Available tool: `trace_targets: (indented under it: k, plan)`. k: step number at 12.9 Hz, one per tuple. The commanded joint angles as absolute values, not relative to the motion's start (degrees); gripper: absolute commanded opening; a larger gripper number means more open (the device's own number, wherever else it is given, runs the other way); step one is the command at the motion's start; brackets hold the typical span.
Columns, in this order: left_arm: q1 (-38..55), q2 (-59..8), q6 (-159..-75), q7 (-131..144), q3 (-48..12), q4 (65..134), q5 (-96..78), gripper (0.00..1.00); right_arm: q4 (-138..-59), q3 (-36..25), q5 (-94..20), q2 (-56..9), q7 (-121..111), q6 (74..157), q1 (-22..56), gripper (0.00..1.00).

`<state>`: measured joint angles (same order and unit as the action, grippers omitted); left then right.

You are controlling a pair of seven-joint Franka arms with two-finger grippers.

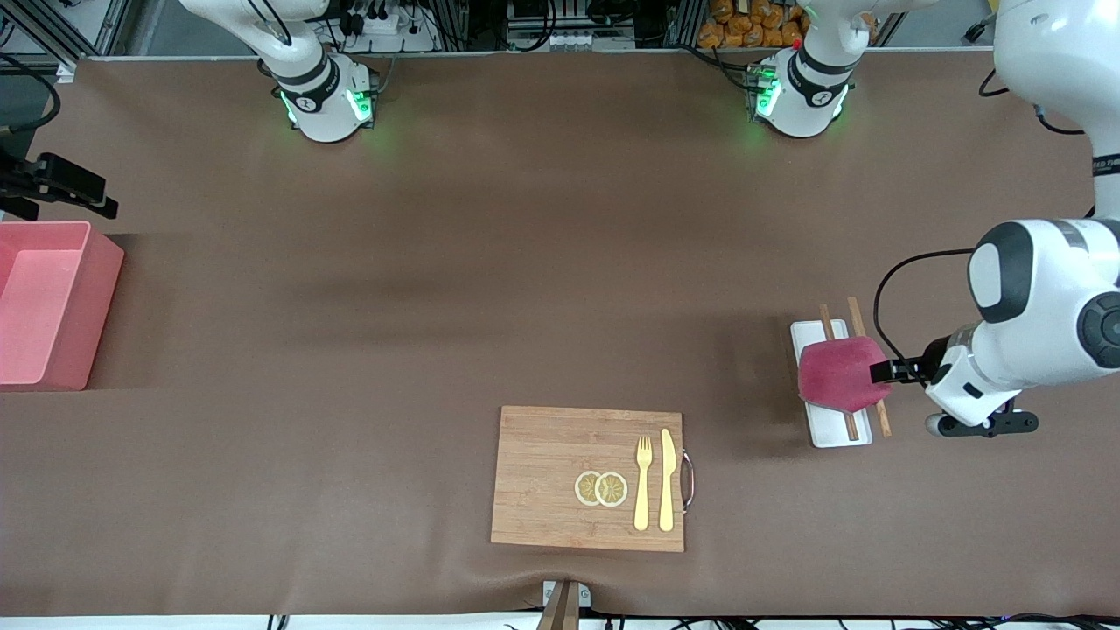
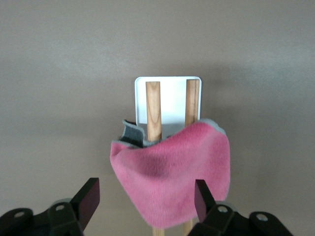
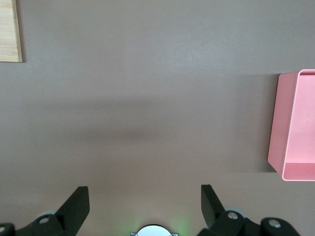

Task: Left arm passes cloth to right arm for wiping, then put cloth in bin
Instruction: 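Reach the left gripper to the pink cloth on the tray and grasp it, then lift the cloth with the left gripper while the right gripper approaches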

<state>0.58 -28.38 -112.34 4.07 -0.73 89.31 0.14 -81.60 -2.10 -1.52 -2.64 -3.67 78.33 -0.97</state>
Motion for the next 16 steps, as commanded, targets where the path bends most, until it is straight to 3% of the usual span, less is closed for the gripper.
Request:
trace_targets:
  k: [1,6,9,15,16]
  plan:
    - [0.8,-30.2,-113.9,4.8,-0.5,88.8,-0.1,0.76,-81.0,-2.3,-2.5,-3.1,-2.7,78.3,-0.7,1.0]
    - [1.0,-31.4,-114.6,5.2,-0.5,89.1,-0.1,0.47,-81.0,-2.3,-3.3,-3.8,-2.7,78.3,-0.7,1.0]
    - [1.1,-31.7,-114.6,5.2,-0.4,89.0,-0.1,0.35,-81.0,-2.2,-4.1,-4.7,-3.3,78.3,0.9,1.0]
    - [1.1,-32.3,-114.6,5.2,-0.4,88.8,0.0,0.01,-80.9,-2.3,-4.3,-13.7,-3.5,80.3,9.8,1.0]
    - [1.1,-32.3,-114.8,5.2,-0.4,88.7,0.0,0.0,-80.9,-2.2,-4.6,-15.2,-3.2,81.7,10.5,1.0]
